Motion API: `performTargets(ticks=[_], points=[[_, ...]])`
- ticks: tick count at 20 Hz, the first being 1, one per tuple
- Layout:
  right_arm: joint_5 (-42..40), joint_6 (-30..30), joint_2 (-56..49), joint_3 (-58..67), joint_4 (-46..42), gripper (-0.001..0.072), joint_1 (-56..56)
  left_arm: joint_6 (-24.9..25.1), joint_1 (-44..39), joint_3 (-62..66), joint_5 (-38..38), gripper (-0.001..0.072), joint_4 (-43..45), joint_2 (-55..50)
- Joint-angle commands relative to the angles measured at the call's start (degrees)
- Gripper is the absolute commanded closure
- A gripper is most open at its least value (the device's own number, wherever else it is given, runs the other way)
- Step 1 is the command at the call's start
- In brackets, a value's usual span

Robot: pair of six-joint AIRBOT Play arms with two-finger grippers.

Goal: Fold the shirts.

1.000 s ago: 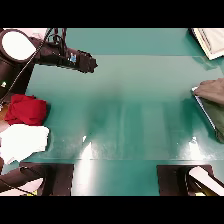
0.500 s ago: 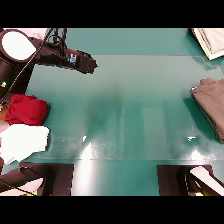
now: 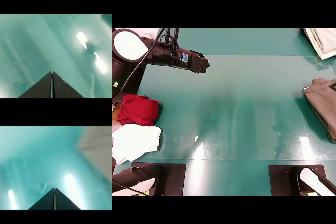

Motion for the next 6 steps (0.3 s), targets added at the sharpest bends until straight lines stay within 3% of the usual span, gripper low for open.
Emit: performTargets(ticks=[1,6], points=[[-3.06,-1.27,-0.09,0.0,0.94,0.0691,10.4,-0.02,-0.04,0.04,3.61,0.0681,-0.02,0.0],[-3.69,-1.44,-0.09,0.0,1.03,0.0691,13.68,-0.04,-0.02,0.04,6.97,0.0681,-0.02,0.0]])
